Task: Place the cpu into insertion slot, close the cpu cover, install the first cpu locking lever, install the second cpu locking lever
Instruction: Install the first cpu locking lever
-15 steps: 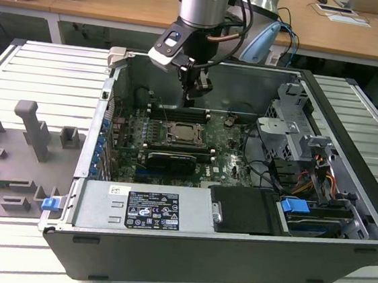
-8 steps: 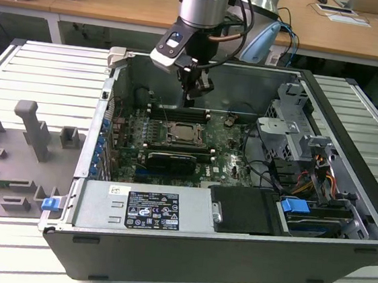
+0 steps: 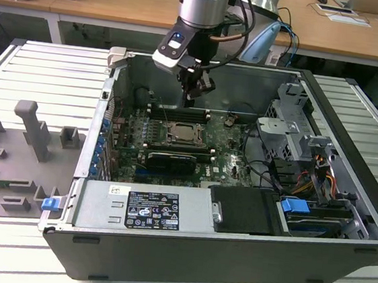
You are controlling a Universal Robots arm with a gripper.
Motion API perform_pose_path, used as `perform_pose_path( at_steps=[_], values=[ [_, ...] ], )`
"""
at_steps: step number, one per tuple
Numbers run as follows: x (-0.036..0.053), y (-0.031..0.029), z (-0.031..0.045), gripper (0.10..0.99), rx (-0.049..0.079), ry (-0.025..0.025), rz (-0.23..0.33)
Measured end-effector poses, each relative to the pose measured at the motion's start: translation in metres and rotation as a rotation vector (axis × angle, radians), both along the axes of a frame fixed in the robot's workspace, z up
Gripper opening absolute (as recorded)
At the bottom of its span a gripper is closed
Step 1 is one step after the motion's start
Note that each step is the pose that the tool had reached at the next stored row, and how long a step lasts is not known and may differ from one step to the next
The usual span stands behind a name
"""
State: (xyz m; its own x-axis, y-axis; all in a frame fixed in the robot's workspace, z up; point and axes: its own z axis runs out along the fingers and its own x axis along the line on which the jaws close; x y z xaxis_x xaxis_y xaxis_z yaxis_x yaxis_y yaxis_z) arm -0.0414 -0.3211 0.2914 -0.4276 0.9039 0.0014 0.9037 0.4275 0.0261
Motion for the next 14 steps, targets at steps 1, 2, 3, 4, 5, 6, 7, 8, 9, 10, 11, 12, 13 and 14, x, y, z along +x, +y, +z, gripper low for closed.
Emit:
perform_pose_path(
  at_steps=[1,2,3,4,5,6,7,8,9,10,11,12,13,14],
  values=[
    [0.0000,0.0000,0.0000,0.106,0.000,0.0000,0.007],
    [0.0000,0.0000,0.0000,0.106,0.000,0.0000,0.014],
    [0.0000,0.0000,0.0000,0.106,0.000,0.0000,0.020],
    [0.0000,0.0000,0.0000,0.106,0.000,0.0000,0.024],
    [0.0000,0.0000,0.0000,0.106,0.000,0.0000,0.032],
    [0.0000,0.0000,0.0000,0.106,0.000,0.0000,0.039],
    [0.0000,0.0000,0.0000,0.106,0.000,0.0000,0.044],
    [0.0000,0.0000,0.0000,0.106,0.000,0.0000,0.048],
    [0.0000,0.0000,0.0000,0.106,0.000,0.0000,0.056],
    [0.0000,0.0000,0.0000,0.106,0.000,0.0000,0.060],
    [0.0000,0.0000,0.0000,0.106,0.000,0.0000,0.065],
    [0.0000,0.0000,0.0000,0.106,0.000,0.0000,0.072],
    [0.0000,0.0000,0.0000,0.106,0.000,0.0000,0.079],
    [0.0000,0.0000,0.0000,0.106,0.000,0.0000,0.088]
  ],
)
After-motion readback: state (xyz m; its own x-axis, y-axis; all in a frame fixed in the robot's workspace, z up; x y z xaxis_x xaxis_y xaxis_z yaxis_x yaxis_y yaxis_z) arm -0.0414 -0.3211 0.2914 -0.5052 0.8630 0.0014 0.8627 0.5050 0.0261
